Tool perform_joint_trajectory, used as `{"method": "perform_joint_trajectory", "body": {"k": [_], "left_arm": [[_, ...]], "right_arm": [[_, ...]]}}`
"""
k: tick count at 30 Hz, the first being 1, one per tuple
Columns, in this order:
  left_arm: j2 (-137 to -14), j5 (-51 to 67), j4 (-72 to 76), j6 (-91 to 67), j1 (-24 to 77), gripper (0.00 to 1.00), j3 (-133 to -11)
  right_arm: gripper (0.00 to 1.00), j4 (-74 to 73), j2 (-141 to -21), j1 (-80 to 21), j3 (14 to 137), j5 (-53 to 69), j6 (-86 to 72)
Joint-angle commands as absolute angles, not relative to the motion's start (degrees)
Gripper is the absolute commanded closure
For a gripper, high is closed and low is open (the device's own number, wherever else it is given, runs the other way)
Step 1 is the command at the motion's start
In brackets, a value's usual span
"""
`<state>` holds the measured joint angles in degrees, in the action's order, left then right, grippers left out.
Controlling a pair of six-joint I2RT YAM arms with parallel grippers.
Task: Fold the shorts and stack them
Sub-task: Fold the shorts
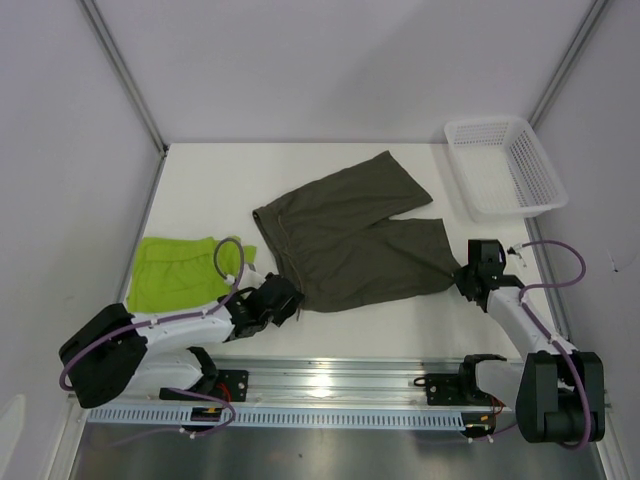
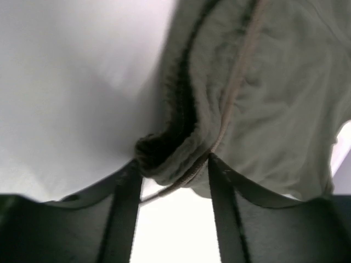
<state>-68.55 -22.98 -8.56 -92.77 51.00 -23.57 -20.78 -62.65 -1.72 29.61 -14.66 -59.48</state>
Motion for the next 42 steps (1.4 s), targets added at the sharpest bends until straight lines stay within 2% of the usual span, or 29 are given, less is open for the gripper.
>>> {"method": "perform_joint_trajectory", "body": {"k": [1,3,6,7,8,10,21,29,35,42], "left_arm": [[-69.7,-26.2,-9.8,-96.6,52.4,0.54,-20.0],[-70.2,-27.1,-9.4,-97.0,52.3,0.6,-19.4],[-70.3,-29.0,-10.6,-96.3,52.4,0.77,-20.2],[-70.1,-29.2,-11.2,-96.3,52.4,0.79,-20.1],[-69.4,-29.3,-11.6,-95.6,52.4,0.9,-20.0],[-68.6,-28.7,-11.9,-94.8,52.4,1.0,-20.1],[-58.5,-18.3,-17.4,-90.9,57.6,1.0,-19.0],[-47.1,-18.5,-31.9,-89.7,59.5,1.0,-24.2],[-40.0,-22.6,-40.6,-90.2,58.9,1.0,-32.3],[-44.0,-26.1,-48.3,-87.5,54.3,1.0,-43.3]], "right_arm": [[1.0,-22.7,-60.5,-1.8,29.6,-17.0,-59.8],[1.0,-22.9,-60.0,-1.8,29.5,-16.9,-59.8],[1.0,-23.8,-59.7,-1.8,29.4,-16.6,-59.7],[1.0,-24.2,-59.5,-1.9,29.4,-16.5,-59.7],[1.0,-24.9,-59.2,-1.8,29.5,-16.3,-59.6],[1.0,-26.3,-58.2,-1.9,29.8,-16.3,-59.5],[1.0,-39.4,-48.3,-1.9,32.4,-16.8,-56.8],[1.0,-49.1,-41.0,-2.0,39.5,-20.3,-55.5],[1.0,-51.3,-43.4,-2.0,49.6,-21.5,-53.8],[1.0,-48.3,-48.7,-2.1,55.7,-18.4,-52.5]]}}
